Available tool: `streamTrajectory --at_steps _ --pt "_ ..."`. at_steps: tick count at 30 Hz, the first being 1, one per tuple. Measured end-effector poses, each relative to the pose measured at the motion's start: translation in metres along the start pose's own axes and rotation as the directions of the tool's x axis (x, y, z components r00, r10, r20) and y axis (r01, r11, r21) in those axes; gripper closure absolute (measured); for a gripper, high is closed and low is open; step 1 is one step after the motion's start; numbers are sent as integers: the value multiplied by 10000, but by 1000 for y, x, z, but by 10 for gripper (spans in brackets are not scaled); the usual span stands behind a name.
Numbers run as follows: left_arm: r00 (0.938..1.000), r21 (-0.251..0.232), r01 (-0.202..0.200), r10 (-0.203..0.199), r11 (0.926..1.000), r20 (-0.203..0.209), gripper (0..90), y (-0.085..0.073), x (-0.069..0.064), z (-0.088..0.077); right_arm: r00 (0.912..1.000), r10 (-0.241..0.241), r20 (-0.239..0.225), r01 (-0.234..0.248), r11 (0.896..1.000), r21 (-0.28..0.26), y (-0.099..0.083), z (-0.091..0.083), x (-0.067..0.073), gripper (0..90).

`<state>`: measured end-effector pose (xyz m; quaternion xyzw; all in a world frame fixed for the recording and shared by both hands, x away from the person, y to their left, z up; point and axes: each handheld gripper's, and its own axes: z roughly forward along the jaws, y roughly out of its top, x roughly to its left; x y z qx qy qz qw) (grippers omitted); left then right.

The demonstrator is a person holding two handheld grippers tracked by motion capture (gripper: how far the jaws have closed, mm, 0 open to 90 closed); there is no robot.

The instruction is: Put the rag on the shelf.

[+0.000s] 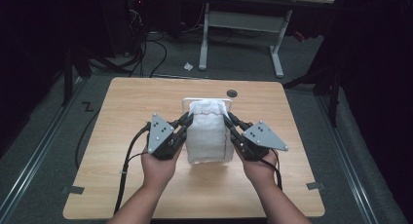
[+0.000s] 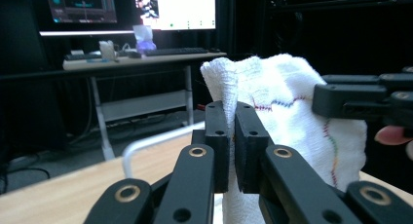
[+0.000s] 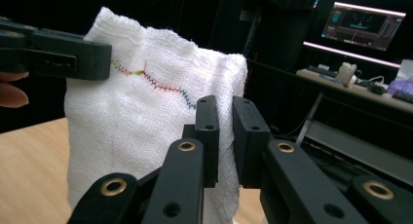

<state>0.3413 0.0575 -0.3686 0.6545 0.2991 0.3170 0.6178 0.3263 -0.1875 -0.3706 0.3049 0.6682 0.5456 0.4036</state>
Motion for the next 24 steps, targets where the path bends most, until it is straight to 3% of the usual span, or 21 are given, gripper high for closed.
streamTrajectory --at_steps 5,8,12,24 --pt "9999 -163 -119 120 9998 35 861 13 13 14 10000 88 4 -88 10000 23 13 15 -11 826" --pt "9998 -45 -144 144 9999 143 861 19 21 25 9998 183 36 -183 9998 116 18 25 -19 826" --pt "9988 203 -481 481 9986 38 861 26 35 43 9993 359 84 -361 9992 163 21 44 -30 826" --pt "9987 528 -482 489 9974 -120 861 40 62 76 9993 356 90 -359 9987 351 31 79 -49 827"
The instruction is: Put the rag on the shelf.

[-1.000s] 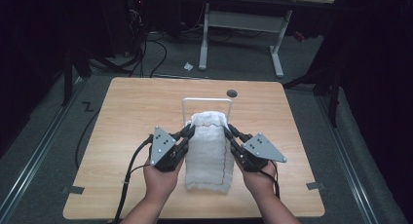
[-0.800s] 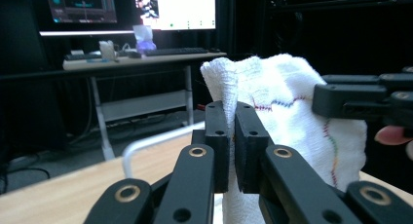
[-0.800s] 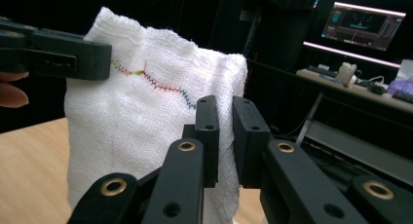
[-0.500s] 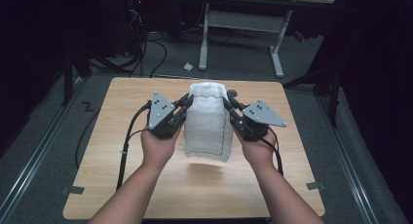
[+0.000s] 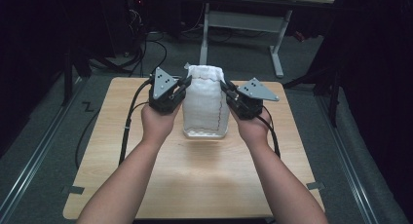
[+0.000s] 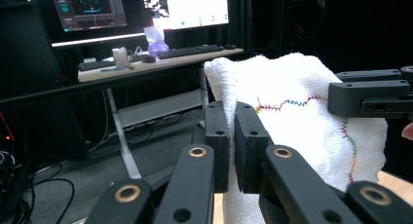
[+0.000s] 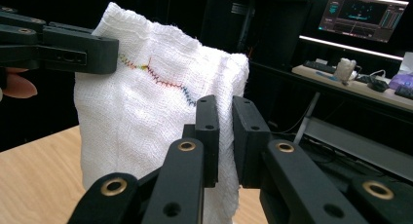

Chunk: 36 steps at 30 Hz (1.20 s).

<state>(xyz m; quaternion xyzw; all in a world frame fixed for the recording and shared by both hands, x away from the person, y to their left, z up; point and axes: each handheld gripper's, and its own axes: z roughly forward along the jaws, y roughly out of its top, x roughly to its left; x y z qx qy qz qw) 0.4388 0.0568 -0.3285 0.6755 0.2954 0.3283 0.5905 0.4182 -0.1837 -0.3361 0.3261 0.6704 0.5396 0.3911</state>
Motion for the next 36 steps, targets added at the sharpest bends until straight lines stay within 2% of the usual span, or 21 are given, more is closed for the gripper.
streamTrajectory --at_steps 3,4,6,10,14,16,17,19,22,24,27,28,32,34,36 --pt "9999 30 106 -107 9999 40 861 5 5 7 10000 9 36 -9 10000 70 5 6 -6 826" --pt "9999 -11 -105 105 9999 -46 860 7 6 10 10000 11 38 -11 10000 82 8 10 -10 826" --pt "9995 46 -282 283 9996 -161 860 11 9 17 10000 10 39 -11 9999 117 10 14 -14 826" --pt "9998 128 -168 169 9998 -53 859 12 16 26 9998 182 -25 -181 9996 209 11 22 -21 826" --pt "9992 250 -313 319 9992 -245 859 12 22 38 9998 210 6 -210 9990 396 13 31 -26 826" --pt "9996 262 -173 180 9995 -240 859 10 27 44 9999 111 36 -113 9989 458 14 37 -28 826" --pt "9999 317 63 -60 9995 -106 858 9 29 47 9999 135 5 -135 9984 557 14 40 -29 826" --pt "9999 532 168 -170 9984 25 858 3 35 58 9999 88 -57 -83 9959 900 12 48 -35 825" --pt "9998 704 175 -177 9974 21 858 -2 37 65 10000 54 -40 -49 9934 1147 9 54 -38 826" --pt "9993 1116 373 -381 9931 59 858 -13 40 75 10000 62 22 -65 9882 1531 3 63 -41 825" --pt "9990 1390 445 -456 9893 46 857 -19 43 81 9999 99 59 -108 9833 1818 -2 70 -42 825" --pt "9980 1547 602 -625 9861 102 857 -23 47 85 10000 56 69 -68 9798 2000 -7 77 -44 825" --pt "9975 1766 659 -695 9821 144 856 -29 50 91 9999 154 -11 -148 9729 2307 -14 86 -47 825" --pt "9977 2173 554 -625 9745 261 856 -37 54 97 9998 186 -100 -155 9674 2527 -19 91 -50 826" --pt "9968 2503 661 -752 9659 270 855 -43 56 101 9992 341 -202 -274 9629 2685 -22 95 -51 826"
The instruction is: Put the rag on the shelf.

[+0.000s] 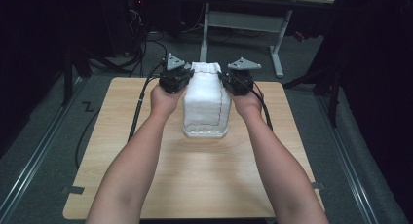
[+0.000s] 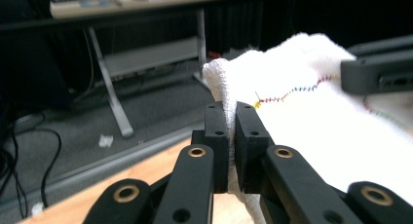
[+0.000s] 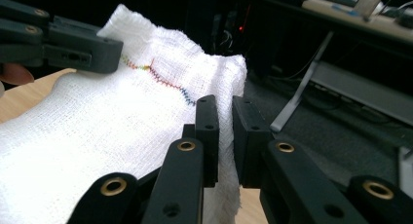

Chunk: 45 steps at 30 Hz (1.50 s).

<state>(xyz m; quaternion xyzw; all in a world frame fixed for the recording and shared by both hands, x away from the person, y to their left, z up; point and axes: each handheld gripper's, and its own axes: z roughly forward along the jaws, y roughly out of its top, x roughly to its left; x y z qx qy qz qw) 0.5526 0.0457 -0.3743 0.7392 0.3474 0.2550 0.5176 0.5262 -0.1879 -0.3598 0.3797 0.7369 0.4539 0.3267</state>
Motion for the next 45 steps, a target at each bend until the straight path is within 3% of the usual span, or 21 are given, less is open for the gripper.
streamTrajectory --at_steps 6,9,11,14,19,20,23,26,35,45 --pt "9991 785 298 -320 9965 268 852 -10 4 8 9992 223 -326 -201 9977 649 -7 13 -5 824" --pt "9989 867 216 -251 9960 398 852 -12 4 9 9985 329 -442 -298 9972 692 -11 14 -7 825" --pt "9984 1015 232 -283 9946 499 851 -15 5 9 9940 765 -780 -700 9941 833 -15 14 -10 823" --pt "9973 1192 373 -446 9922 585 850 -22 4 10 9916 908 -922 -816 9917 990 -16 15 -11 821" --pt "9958 1477 577 -675 9873 624 810 -25 6 10 9882 1145 -1018 -1020 9875 1203 -17 17 -12 800" --pt "9966 1559 652 -723 9856 405 780 -25 7 9 9914 1056 -769 -959 9881 1205 -16 17 -12 743" --pt "9951 1374 913 -956 9863 246 727 -22 11 5 9928 1021 -634 -946 9893 1114 -15 15 -11 667" --pt "9940 1246 1045 -1076 9867 176 719 -20 12 1 9945 904 -533 -848 9915 986 -13 13 -10 661" --pt "9969 532 769 -757 9956 -230 691 -10 5 -24 9959 783 -451 -750 9947 708 -6 -7 -9 609" --pt "9984 346 439 -426 9984 -380 637 -19 -4 -58 9965 752 -372 -742 9968 289 -15 -42 -5 564"
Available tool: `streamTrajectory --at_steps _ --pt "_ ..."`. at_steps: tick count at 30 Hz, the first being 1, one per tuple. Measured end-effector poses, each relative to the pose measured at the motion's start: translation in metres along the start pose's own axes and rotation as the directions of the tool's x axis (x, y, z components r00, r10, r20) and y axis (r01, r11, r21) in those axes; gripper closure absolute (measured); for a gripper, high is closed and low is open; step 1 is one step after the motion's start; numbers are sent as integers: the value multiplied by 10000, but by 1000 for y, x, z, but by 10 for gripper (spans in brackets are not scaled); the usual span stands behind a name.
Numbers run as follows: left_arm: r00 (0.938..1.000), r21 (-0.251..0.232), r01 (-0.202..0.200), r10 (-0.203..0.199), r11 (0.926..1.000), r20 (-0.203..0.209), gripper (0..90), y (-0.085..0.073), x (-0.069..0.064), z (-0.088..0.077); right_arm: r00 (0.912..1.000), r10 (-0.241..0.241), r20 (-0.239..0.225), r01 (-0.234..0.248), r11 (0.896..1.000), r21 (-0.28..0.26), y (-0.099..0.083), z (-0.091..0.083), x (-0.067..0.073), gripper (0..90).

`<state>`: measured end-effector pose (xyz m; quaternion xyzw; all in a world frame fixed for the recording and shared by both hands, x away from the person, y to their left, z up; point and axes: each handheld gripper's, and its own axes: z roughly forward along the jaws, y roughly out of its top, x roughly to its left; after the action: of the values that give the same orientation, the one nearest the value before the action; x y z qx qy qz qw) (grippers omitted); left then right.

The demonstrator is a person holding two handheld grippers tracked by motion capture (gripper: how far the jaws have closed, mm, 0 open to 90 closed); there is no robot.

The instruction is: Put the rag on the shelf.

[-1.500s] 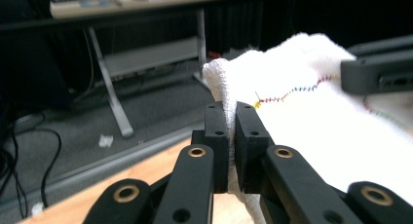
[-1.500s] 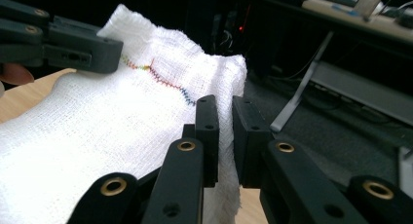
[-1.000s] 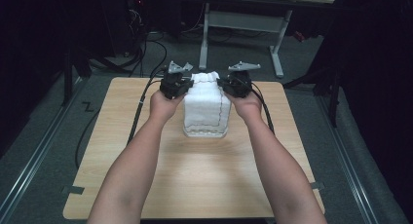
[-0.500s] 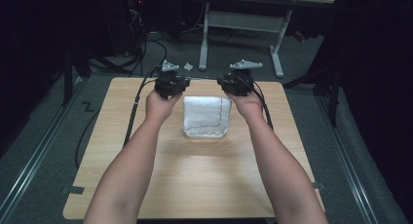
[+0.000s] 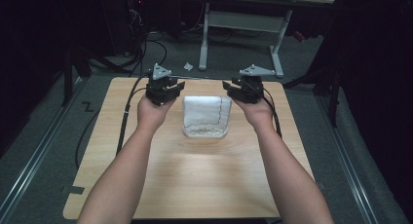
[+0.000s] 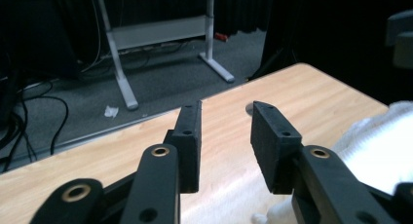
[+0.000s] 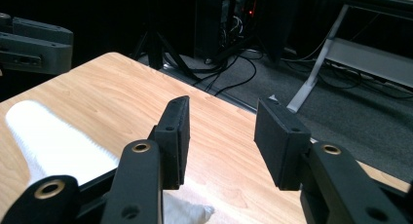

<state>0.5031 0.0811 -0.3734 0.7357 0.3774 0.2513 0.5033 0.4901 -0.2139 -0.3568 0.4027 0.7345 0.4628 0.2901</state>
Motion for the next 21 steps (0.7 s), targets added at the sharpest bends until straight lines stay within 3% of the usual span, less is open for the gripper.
streamTrajectory --at_steps 2,10,12,16,21 --pt "10000 -214 -63 63 9998 8 625 -4 -2 -8 10000 -23 86 23 10000 4 -4 -7 1 554" --pt "9997 -231 -252 252 9994 -35 600 -21 -4 -29 9997 -134 226 132 9999 102 -29 -25 1 525" --pt "9998 -77 -176 176 9998 -94 588 -26 -4 -33 9996 -150 225 147 9998 139 -35 -28 1 517" --pt "9992 222 -409 410 9989 -39 564 -39 -4 -45 9992 -374 119 372 9992 160 -47 -36 4 504" --pt "9996 140 -274 272 9995 123 558 -60 -8 -56 9976 -691 43 689 9972 279 -64 -41 12 484"
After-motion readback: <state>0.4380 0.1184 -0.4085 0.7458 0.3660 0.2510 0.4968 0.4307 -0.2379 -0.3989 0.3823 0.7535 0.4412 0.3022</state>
